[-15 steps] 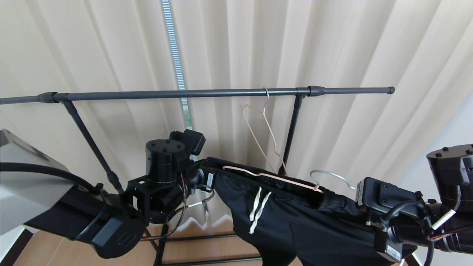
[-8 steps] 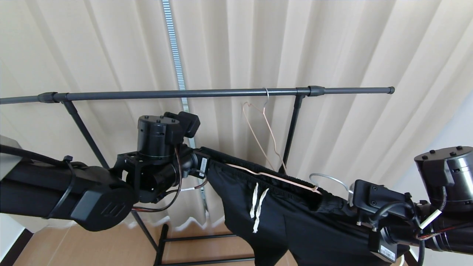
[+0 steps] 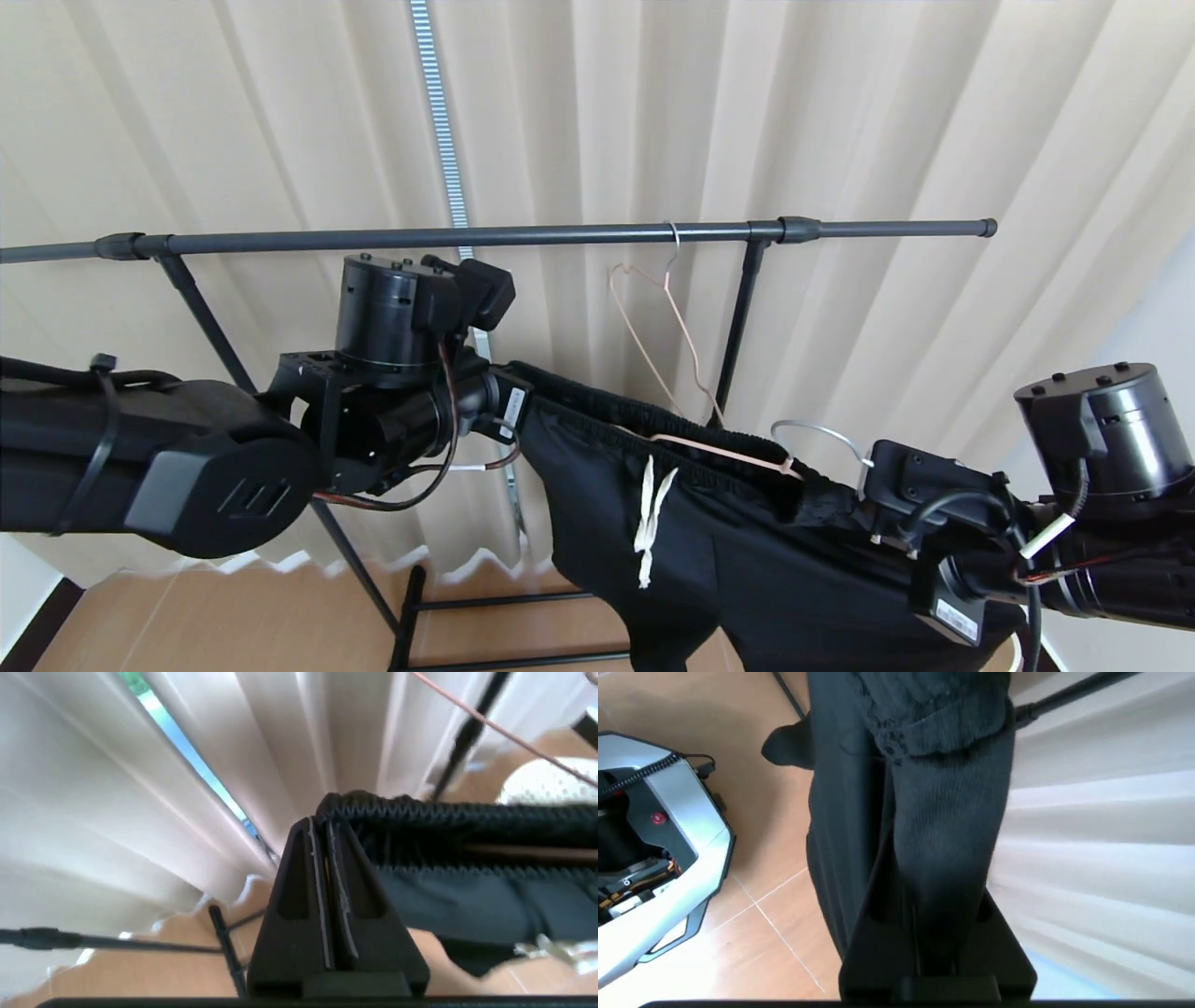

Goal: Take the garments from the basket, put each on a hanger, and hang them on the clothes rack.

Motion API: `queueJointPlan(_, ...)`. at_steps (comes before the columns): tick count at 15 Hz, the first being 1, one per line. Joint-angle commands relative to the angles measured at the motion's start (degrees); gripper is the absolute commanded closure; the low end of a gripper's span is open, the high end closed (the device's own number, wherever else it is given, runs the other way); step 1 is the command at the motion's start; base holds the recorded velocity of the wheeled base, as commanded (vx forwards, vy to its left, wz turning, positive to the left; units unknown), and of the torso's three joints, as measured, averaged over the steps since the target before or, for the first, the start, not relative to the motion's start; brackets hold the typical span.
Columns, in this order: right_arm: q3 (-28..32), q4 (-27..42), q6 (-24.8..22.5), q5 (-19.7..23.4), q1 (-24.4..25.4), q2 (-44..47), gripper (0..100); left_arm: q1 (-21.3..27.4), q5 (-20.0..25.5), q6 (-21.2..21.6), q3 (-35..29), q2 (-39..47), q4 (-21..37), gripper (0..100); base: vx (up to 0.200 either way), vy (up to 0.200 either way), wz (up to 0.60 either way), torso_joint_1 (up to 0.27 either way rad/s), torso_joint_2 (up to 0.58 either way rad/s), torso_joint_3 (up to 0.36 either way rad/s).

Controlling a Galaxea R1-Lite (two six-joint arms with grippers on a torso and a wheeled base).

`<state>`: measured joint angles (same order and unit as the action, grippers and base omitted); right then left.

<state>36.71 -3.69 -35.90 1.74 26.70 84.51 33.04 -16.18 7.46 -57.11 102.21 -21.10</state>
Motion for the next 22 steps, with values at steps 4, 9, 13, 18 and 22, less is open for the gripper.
queueJointPlan(4, 2.58, -0.17, 4.52, -2.8, 0.2, 3.65, 100, 6.43, -2.98, 0.19, -6.43, -5.35, 11.26, 100, 0.0, 0.0, 0.0, 0.0, 0.0, 0.0)
queueJointPlan(9, 2.41, -3.51, 6.55, -4.2, 0.55, 5.41, 100, 9.41, -4.21, 0.1, -9.86, -7.02, 18.29, 100, 0.0, 0.0, 0.0, 0.0, 0.0, 0.0)
queueJointPlan(13, 2.32, -11.78, 17.44, -2.36, 4.5, 5.85, 100, 12.4, -4.39, 0.1, -6.43, -7.55, 18.29, 100, 0.0, 0.0, 0.0, 0.0, 0.0, 0.0)
queueJointPlan(18, 1.88, -21.53, 24.48, -2.36, 7.23, 9.1, 100, 14.78, -4.3, -0.34, -4.67, -8.69, 18.29, 100, 0.0, 0.0, 0.0, 0.0, 0.0, 0.0)
queueJointPlan(22, 1.26, -26.28, 25.44, -2.53, 9.34, 12.53, 100, 17.5, -3.77, -2.54, -5.82, -8.69, 18.2, 100, 0.0, 0.0, 0.0, 0.0, 0.0, 0.0)
